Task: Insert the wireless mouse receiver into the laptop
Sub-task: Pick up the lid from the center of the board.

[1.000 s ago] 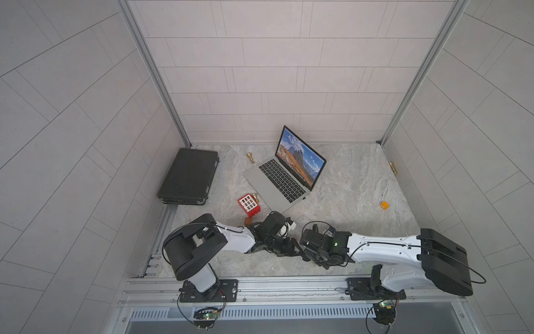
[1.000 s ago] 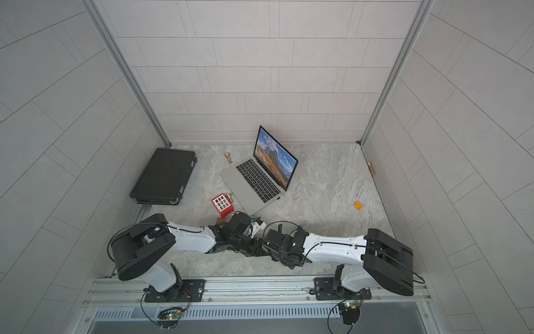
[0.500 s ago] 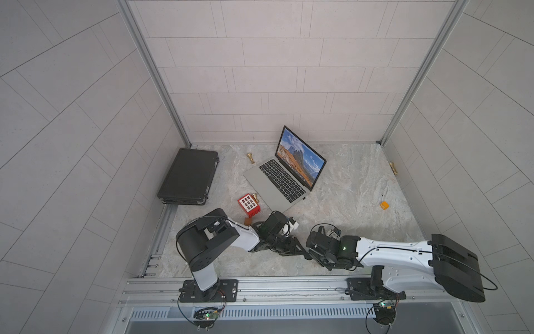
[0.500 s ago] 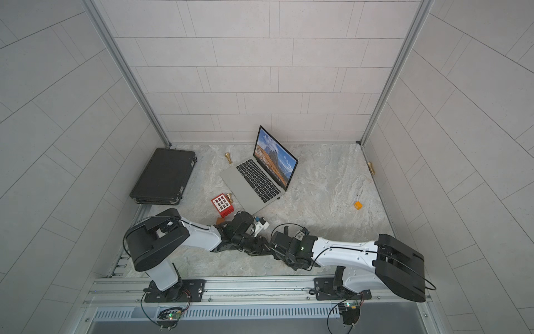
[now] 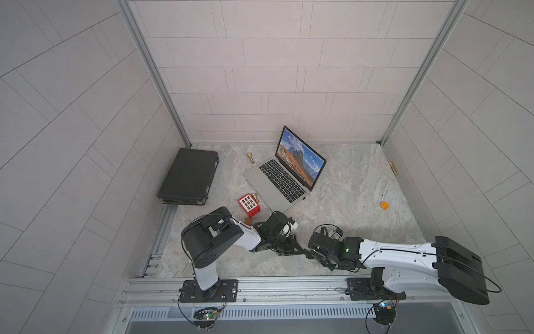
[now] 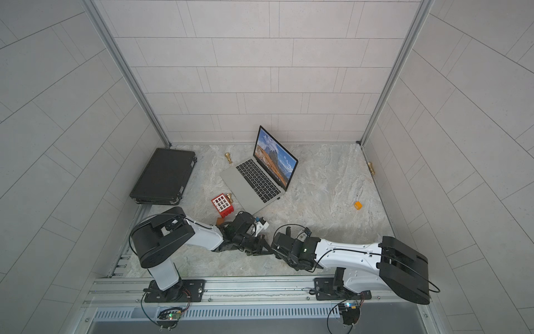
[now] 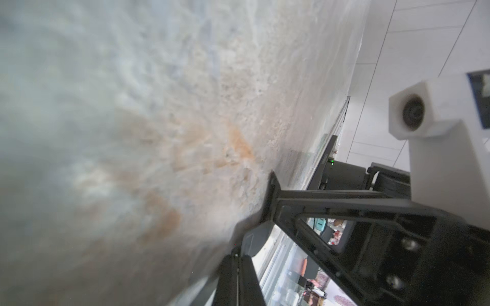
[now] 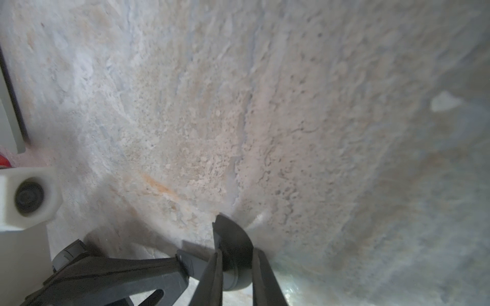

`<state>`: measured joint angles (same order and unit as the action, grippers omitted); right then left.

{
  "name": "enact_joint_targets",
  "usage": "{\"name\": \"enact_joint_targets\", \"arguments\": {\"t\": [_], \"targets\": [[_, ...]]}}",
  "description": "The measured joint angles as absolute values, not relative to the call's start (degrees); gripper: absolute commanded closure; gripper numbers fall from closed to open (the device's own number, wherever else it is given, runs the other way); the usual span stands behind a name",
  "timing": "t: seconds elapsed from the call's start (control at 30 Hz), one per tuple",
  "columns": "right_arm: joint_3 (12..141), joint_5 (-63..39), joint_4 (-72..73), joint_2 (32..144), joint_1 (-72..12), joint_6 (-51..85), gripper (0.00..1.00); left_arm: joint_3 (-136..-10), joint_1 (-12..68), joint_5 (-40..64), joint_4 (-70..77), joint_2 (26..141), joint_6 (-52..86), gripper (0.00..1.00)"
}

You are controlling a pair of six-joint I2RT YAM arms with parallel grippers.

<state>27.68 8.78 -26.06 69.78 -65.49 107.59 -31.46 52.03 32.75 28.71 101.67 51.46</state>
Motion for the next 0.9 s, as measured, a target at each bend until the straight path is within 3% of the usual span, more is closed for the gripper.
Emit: {"name": "enact_joint_targets", "arguments": {"t": [0.17, 0.3, 0.4, 0.57, 0.73, 0.9], "targets": [[27.49, 9.02, -25.91, 68.62, -65.45, 107.00, 0.75, -31.11, 52.12, 32.08, 29.19, 101.41, 51.66, 1.00], [26.11, 9.74, -26.26, 65.52, -64.77, 104.84, 0.61, -29.91, 52.45, 31.27, 29.58, 99.63, 51.48, 1.00], [25.02, 11.35, -28.47, 59.29, -63.64, 101.69, 0.50, -28.67, 52.49, 30.65, 29.69, 97.41, 51.42, 1.00], [24.97, 11.03, -29.63, 47.18, -57.67, 94.41, 0.40, -27.09, 52.16, 30.06, 29.71, 94.00, 51.09, 1.00], [24.38, 2.13, -26.63, 41.93, -47.92, 81.32, 0.30, -25.78, 51.72, 29.43, 29.02, 89.43, 49.63, 1.00], [20.73, -11.03, -20.43, 40.36, -42.41, 71.59, 0.29, -25.65, 51.35, 28.69, 25.67, 85.23, 46.83, 1.00]]}}
